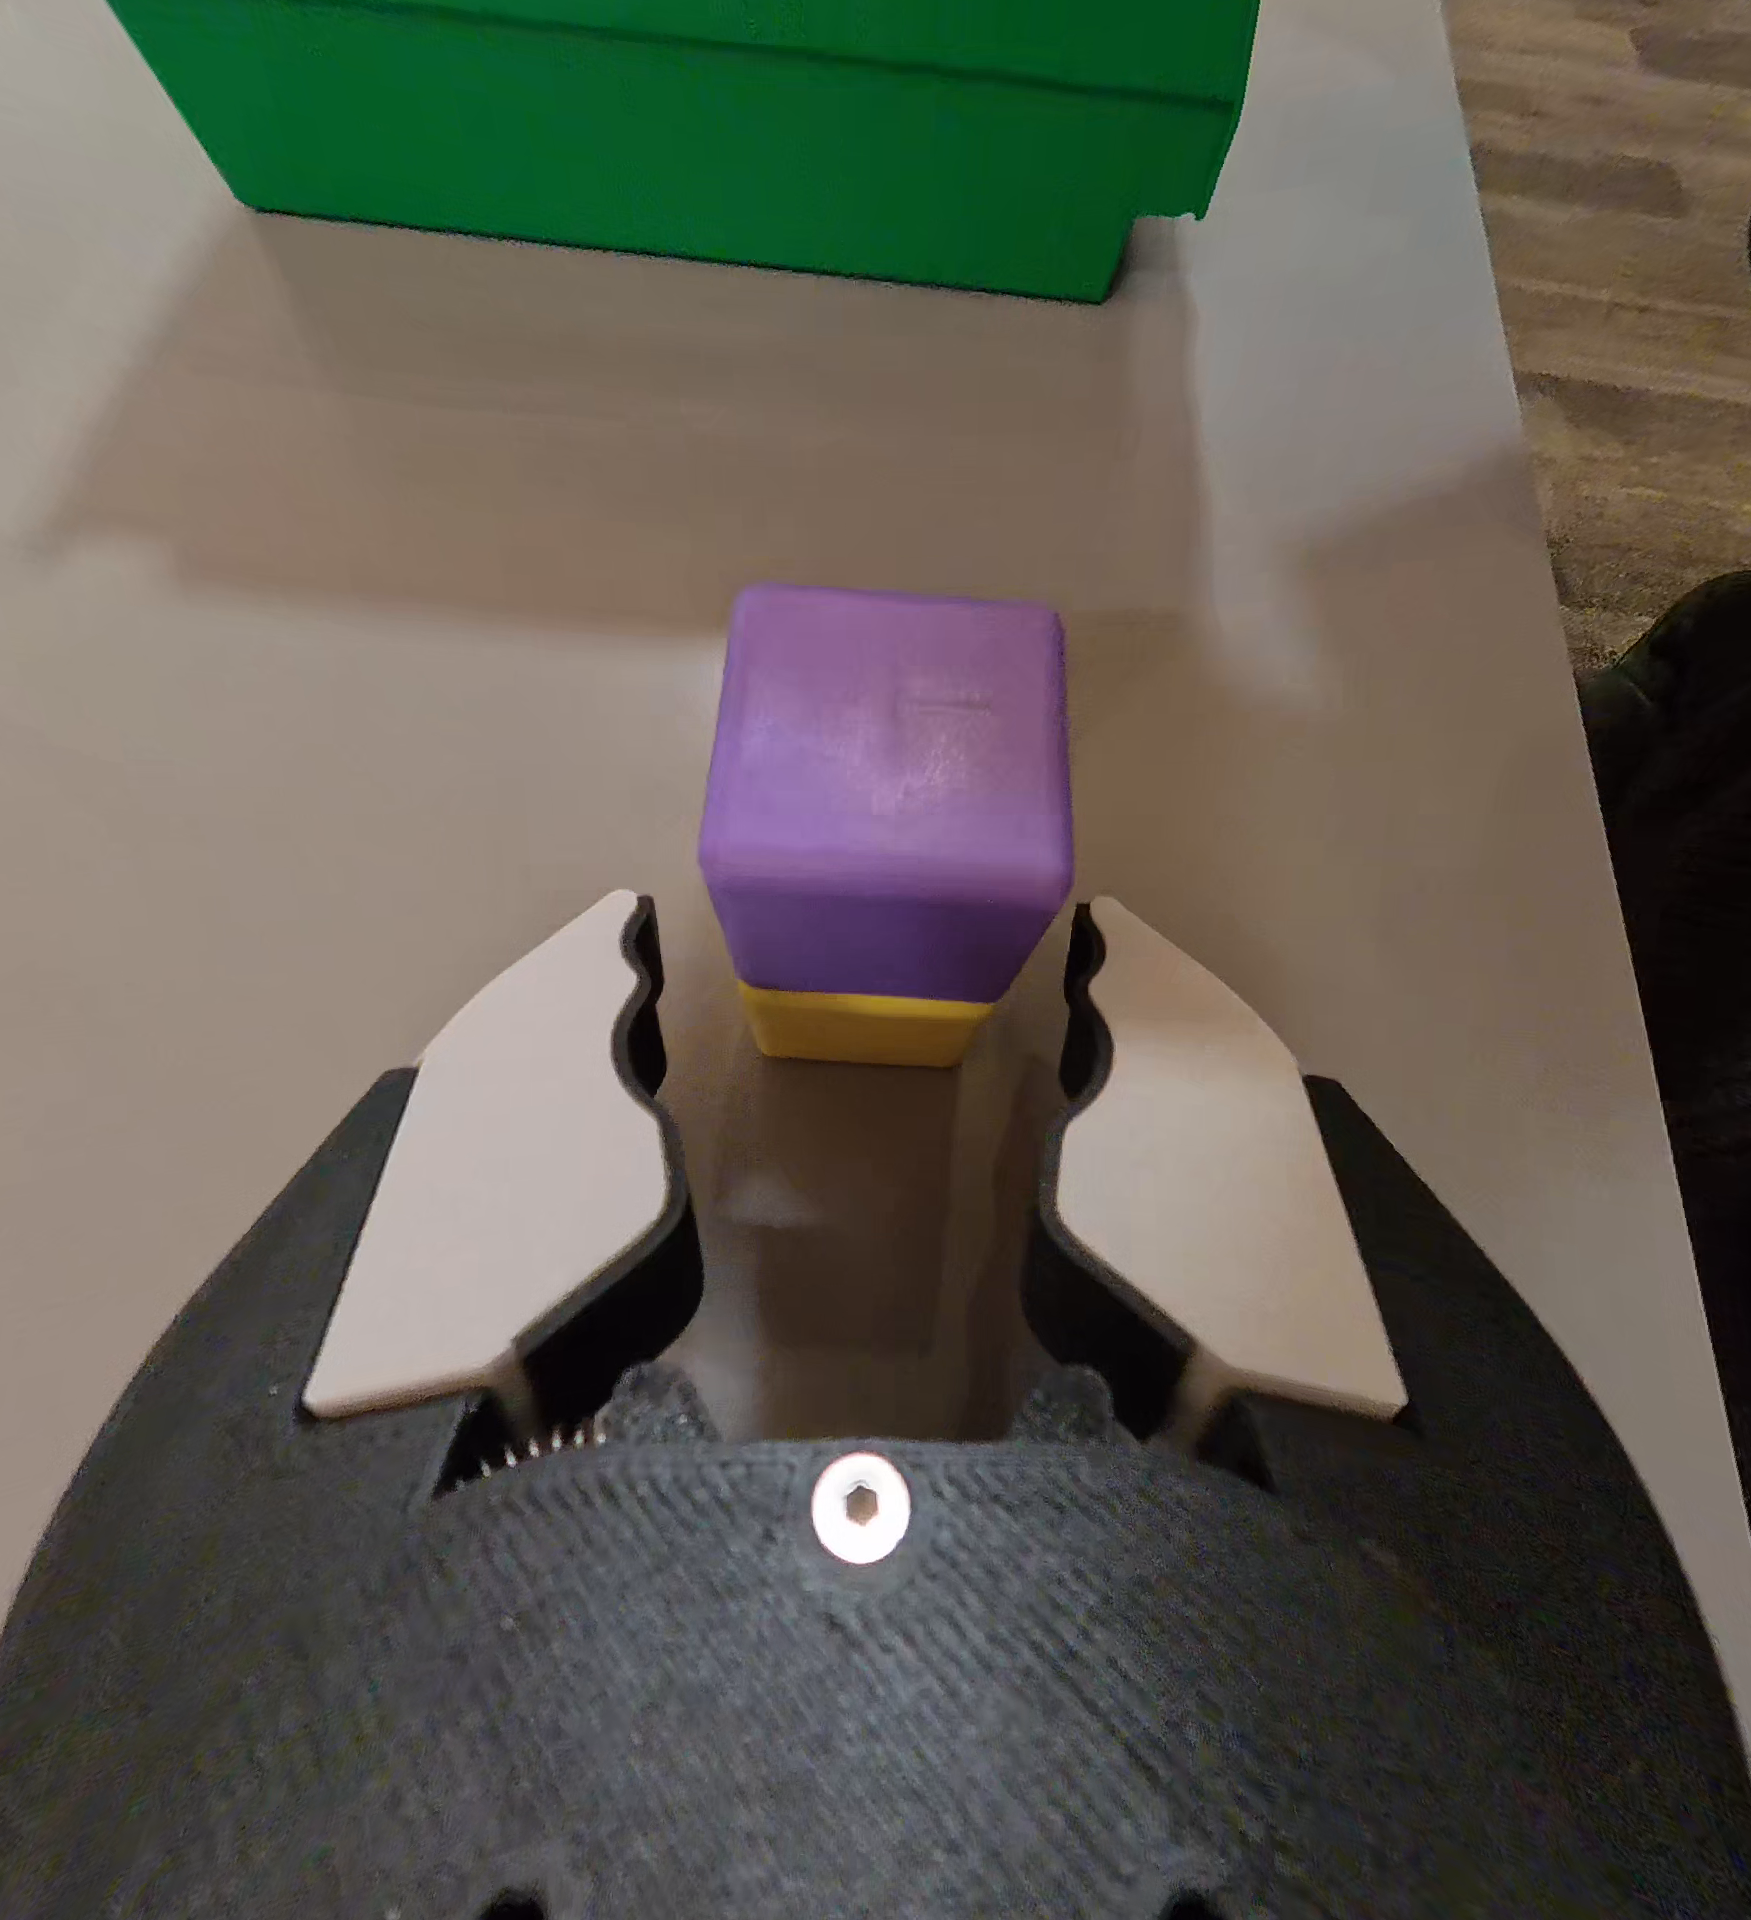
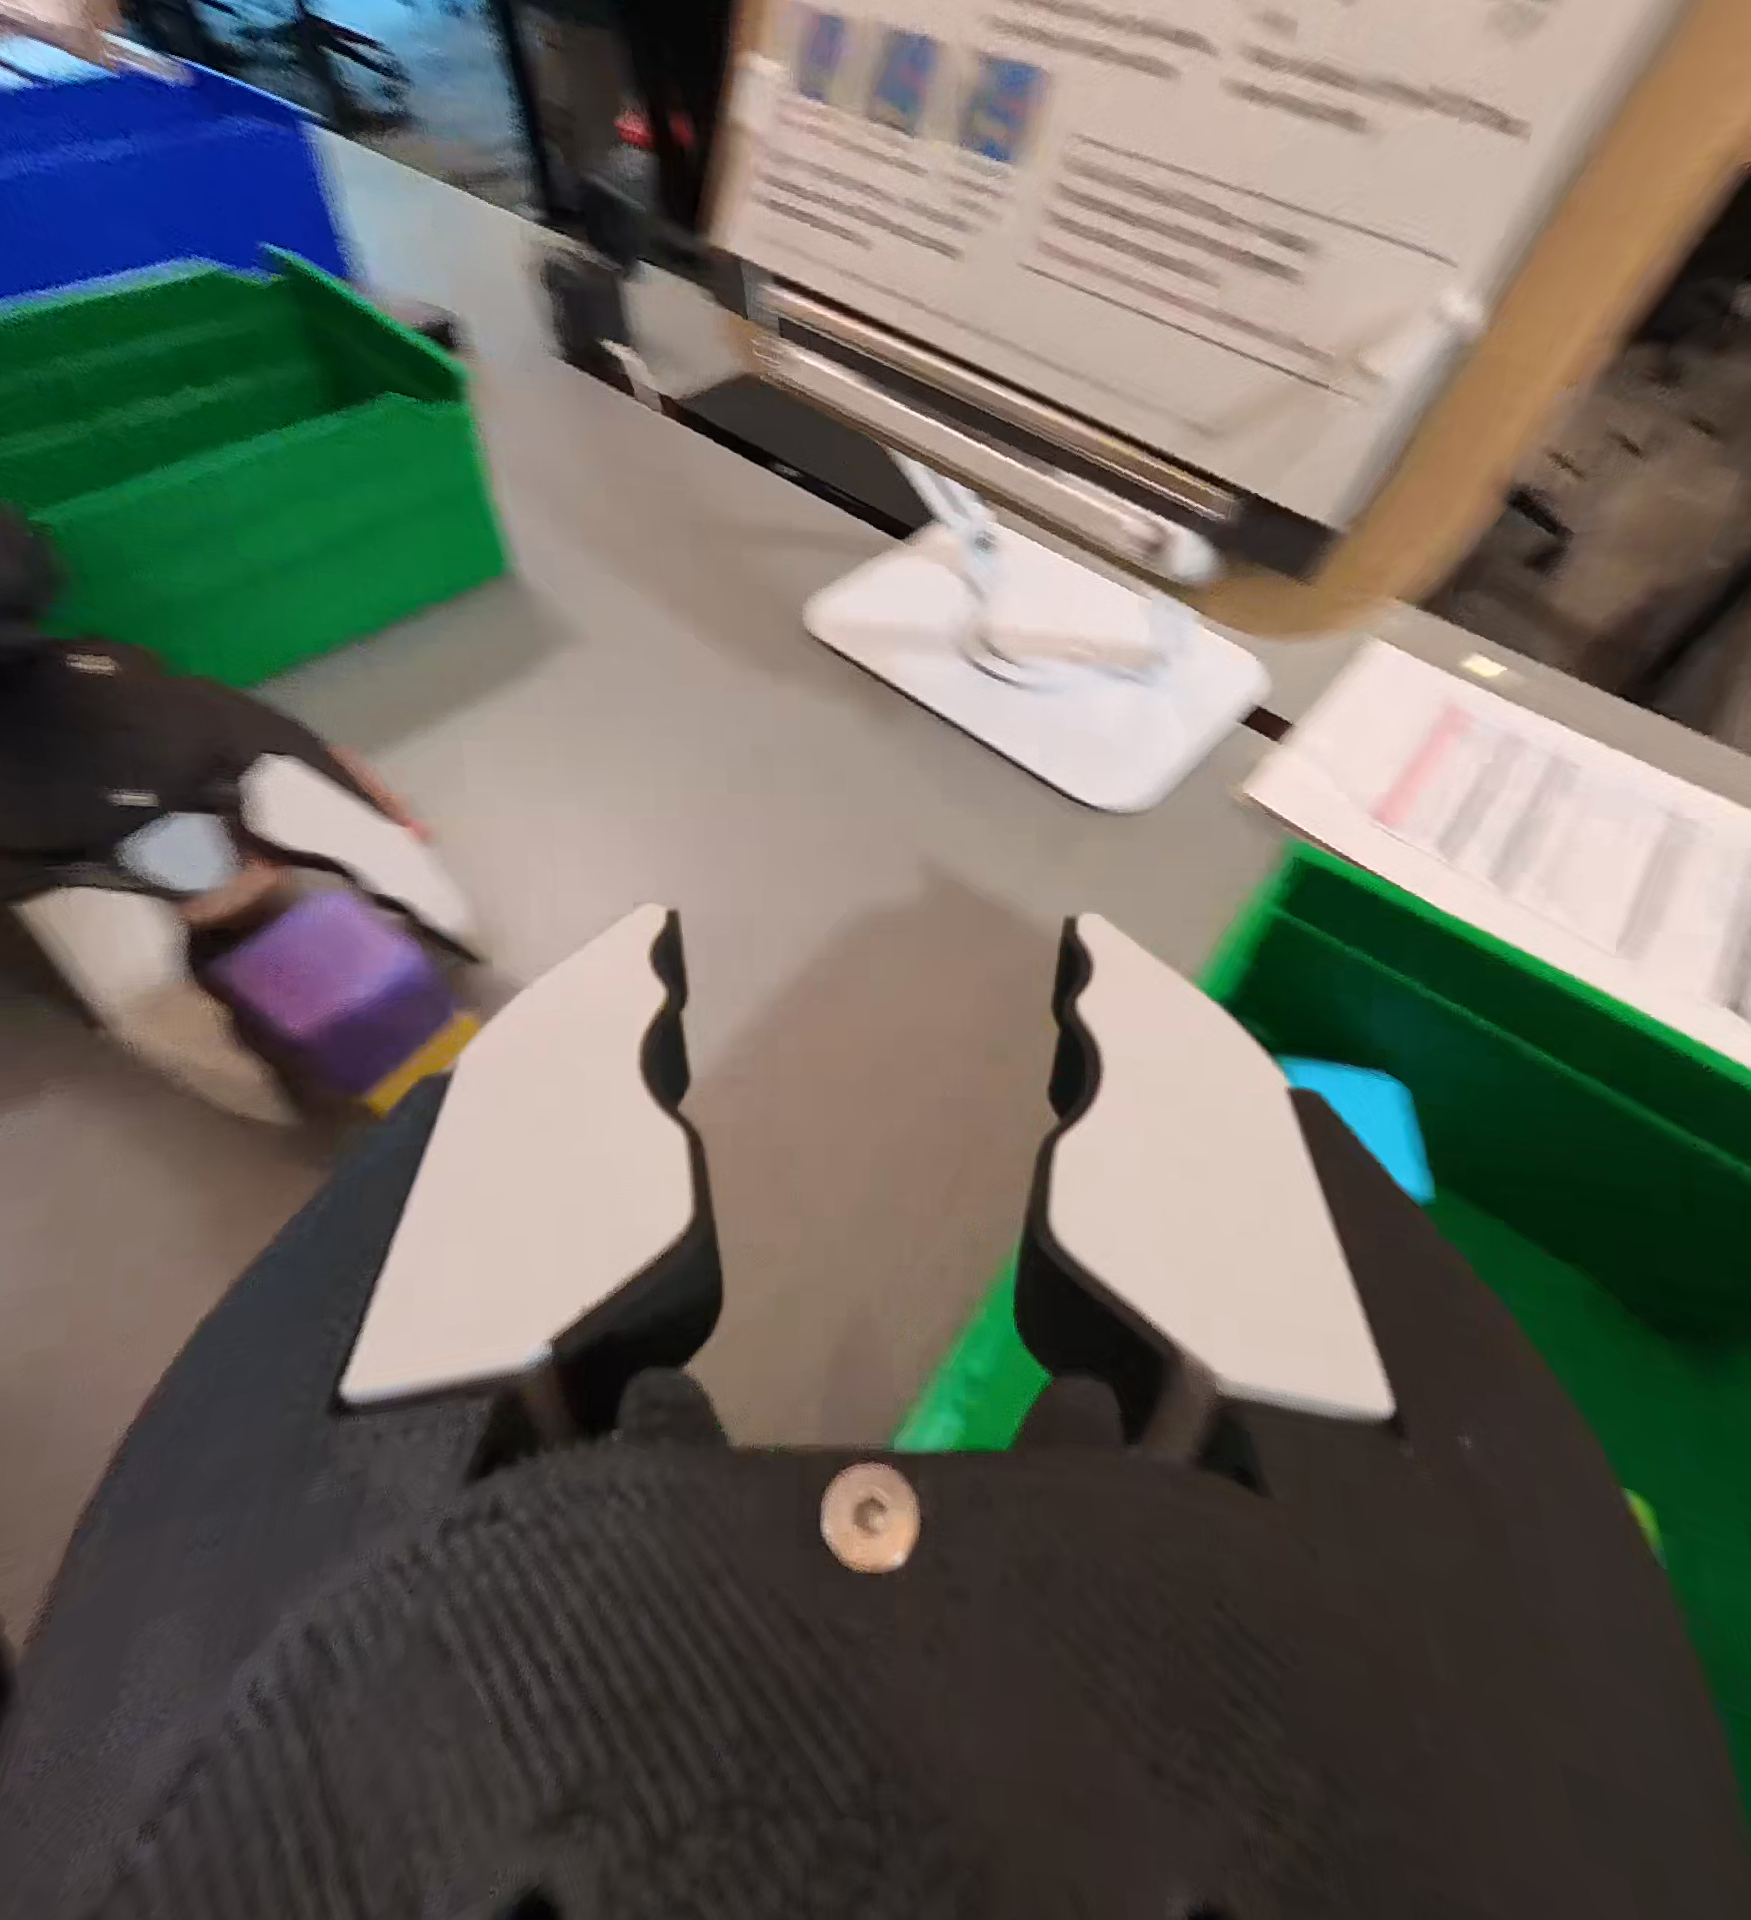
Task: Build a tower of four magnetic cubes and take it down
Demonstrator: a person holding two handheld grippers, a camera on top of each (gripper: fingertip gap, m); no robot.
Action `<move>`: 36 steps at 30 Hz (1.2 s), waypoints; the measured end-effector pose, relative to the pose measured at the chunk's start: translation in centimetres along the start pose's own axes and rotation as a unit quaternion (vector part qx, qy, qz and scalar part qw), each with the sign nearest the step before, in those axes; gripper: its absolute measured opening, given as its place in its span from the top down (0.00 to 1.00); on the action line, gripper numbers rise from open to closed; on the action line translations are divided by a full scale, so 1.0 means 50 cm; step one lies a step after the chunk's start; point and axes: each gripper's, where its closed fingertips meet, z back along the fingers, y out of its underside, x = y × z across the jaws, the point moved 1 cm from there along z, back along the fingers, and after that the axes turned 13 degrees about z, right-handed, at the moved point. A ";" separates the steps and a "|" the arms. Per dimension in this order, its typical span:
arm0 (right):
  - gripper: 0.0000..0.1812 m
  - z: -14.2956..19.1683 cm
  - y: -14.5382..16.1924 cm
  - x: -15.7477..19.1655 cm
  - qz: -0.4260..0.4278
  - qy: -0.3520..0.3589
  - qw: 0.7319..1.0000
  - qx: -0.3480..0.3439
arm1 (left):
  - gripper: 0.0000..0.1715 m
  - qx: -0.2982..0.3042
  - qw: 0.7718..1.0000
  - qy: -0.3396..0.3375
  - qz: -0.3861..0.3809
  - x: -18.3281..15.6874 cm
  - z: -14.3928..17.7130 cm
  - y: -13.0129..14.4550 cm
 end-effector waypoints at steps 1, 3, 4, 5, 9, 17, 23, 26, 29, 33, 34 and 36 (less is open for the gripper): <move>0.61 -0.009 -0.023 0.041 0.006 -0.029 0.999 -0.020 | 0.56 0.001 1.000 -0.001 0.001 0.002 0.002 0.002; 0.60 -0.028 -0.055 0.126 0.009 -0.092 0.994 -0.054 | 0.56 0.004 1.000 -0.003 0.003 0.005 0.003 0.004; 0.60 -0.039 -0.063 0.165 0.011 -0.120 0.991 -0.064 | 0.57 0.006 1.000 -0.001 0.004 0.005 0.004 0.005; 0.61 -0.052 -0.063 0.197 0.017 -0.138 0.988 -0.068 | 0.58 0.010 1.000 0.000 0.006 0.005 0.003 0.007; 0.61 -0.110 -0.021 0.261 0.040 -0.161 0.985 -0.043 | 0.62 0.029 1.000 -0.002 0.002 0.003 -0.002 0.018; 0.60 -0.154 0.047 0.322 0.085 -0.202 0.976 -0.014 | 0.70 0.043 0.999 -0.004 0.000 0.003 -0.007 0.024; 0.61 -0.168 0.080 0.348 0.140 -0.216 0.966 -0.005 | 0.71 0.046 0.999 0.004 0.004 0.001 -0.007 0.025; 0.64 -0.170 0.073 0.361 0.136 -0.224 0.964 -0.036 | 0.71 0.047 0.999 0.007 0.000 -0.002 -0.008 0.025; 0.67 -0.176 0.077 0.363 0.133 -0.225 0.964 -0.048 | 0.71 0.048 0.999 0.008 -0.002 -0.003 -0.008 0.026; 0.70 -0.175 0.075 0.365 0.128 -0.235 0.962 -0.060 | 0.71 0.048 0.999 0.009 -0.004 -0.003 -0.008 0.026; 0.71 -0.176 0.072 0.362 0.125 -0.233 0.962 -0.062 | 0.71 0.048 0.999 0.008 -0.008 -0.004 -0.008 0.026; 0.72 -0.171 0.043 0.339 0.109 -0.202 0.968 -0.100 | 0.71 0.049 0.998 0.004 -0.027 -0.004 -0.007 0.027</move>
